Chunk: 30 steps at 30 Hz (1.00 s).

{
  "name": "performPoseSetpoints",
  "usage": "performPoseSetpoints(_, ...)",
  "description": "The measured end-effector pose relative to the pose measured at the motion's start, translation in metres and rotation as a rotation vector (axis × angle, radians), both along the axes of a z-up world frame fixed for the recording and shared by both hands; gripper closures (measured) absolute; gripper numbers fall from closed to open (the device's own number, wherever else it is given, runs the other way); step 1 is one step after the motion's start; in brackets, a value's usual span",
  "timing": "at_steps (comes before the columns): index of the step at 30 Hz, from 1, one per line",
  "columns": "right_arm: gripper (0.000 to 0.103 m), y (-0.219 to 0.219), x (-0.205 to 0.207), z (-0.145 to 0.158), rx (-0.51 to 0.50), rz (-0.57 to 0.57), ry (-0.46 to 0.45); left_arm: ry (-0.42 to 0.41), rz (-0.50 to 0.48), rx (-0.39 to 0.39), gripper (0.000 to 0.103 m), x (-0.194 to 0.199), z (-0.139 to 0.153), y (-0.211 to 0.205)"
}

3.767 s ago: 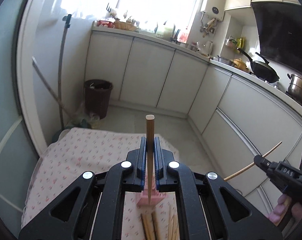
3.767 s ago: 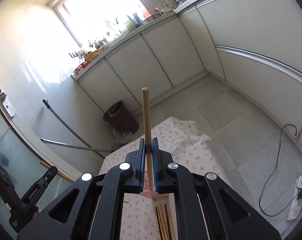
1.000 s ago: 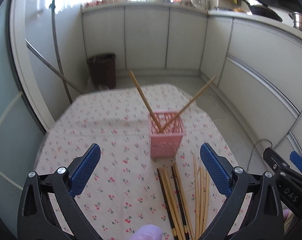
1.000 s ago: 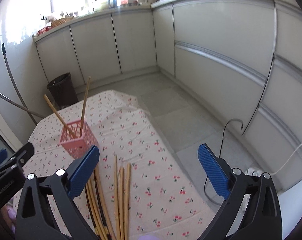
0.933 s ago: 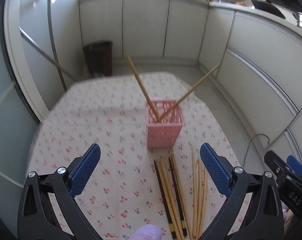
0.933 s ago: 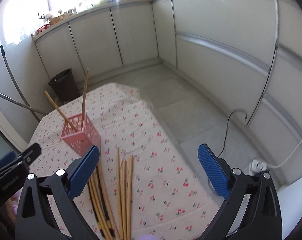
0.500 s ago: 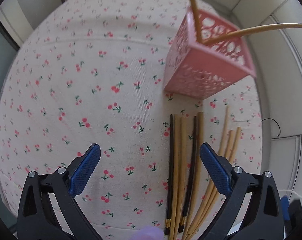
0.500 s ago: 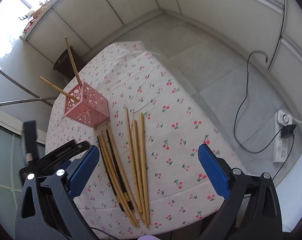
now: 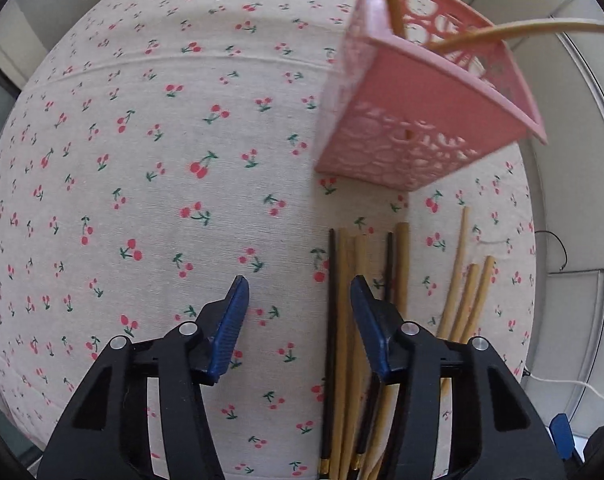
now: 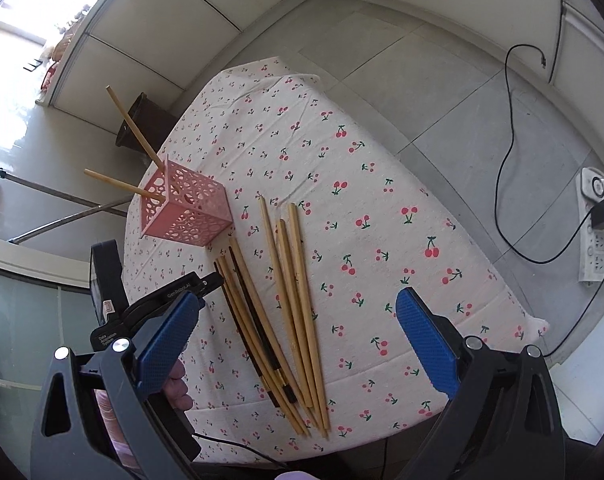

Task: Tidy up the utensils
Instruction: 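Lower the left gripper onto a dark-tipped chopstick and close it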

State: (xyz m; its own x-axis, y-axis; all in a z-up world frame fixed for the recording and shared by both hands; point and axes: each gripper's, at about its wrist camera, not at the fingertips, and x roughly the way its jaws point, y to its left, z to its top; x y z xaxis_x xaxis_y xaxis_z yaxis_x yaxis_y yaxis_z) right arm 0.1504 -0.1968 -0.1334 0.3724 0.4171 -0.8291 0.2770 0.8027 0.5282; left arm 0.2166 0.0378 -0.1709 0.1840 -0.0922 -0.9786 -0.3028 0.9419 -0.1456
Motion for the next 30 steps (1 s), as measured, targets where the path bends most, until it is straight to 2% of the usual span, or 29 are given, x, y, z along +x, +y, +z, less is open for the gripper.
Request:
performPoseSetpoints(5, 0.007, 0.005, 0.002, -0.005, 0.002, 0.017, 0.015, 0.008, 0.007, 0.008, 0.053, -0.002, -0.003, 0.016)
performPoseSetpoints(8, 0.007, 0.005, 0.002, -0.007, -0.001, 0.02, 0.018, 0.007, 0.002, 0.014, 0.053, 0.0, -0.007, 0.013)
performPoseSetpoints(15, 0.007, 0.005, 0.002, -0.007, -0.008, 0.025, 0.014, 0.026, -0.056, 0.096, 0.053, 0.01, -0.003, -0.016)
performPoseSetpoints(17, 0.007, 0.005, 0.002, -0.008, 0.002, 0.027, 0.018, 0.031, -0.083, 0.142, 0.053, 0.01, -0.004, -0.026)
performPoseSetpoints(18, 0.007, 0.005, 0.003, -0.009, 0.013, 0.027, 0.022, 0.026, -0.093, 0.161, 0.057, 0.01, -0.004, -0.031)
performPoseSetpoints(19, 0.007, 0.005, 0.003, -0.01, 0.023, 0.028, 0.027, 0.013, -0.116, 0.167, 0.07, 0.009, -0.002, -0.041)
performPoseSetpoints(21, 0.007, 0.005, 0.003, -0.013, 0.051, 0.031, 0.04, 0.001, -0.147, 0.166, 0.086, 0.008, 0.001, -0.053)
performPoseSetpoints(22, 0.007, 0.006, 0.003, -0.014, 0.059, 0.035, 0.043, -0.009, -0.161, 0.168, 0.09, 0.007, 0.001, -0.059)
performPoseSetpoints(24, 0.007, 0.009, 0.004, -0.015, 0.077, 0.05, 0.042, -0.027, -0.156, 0.149, 0.093, 0.005, 0.002, -0.062)
performPoseSetpoints(25, 0.007, 0.011, 0.005, -0.016, 0.084, 0.056, 0.042, -0.036, -0.146, 0.122, 0.097, 0.004, 0.003, -0.058)
performPoseSetpoints(28, 0.007, 0.024, 0.011, -0.02, 0.117, 0.085, 0.031, -0.047, -0.137, 0.048, 0.099, -0.002, 0.0, -0.041)
performPoseSetpoints(30, 0.007, 0.039, 0.017, -0.026, 0.133, 0.127, 0.026, -0.051, -0.142, 0.058, 0.099, -0.009, 0.001, -0.032)
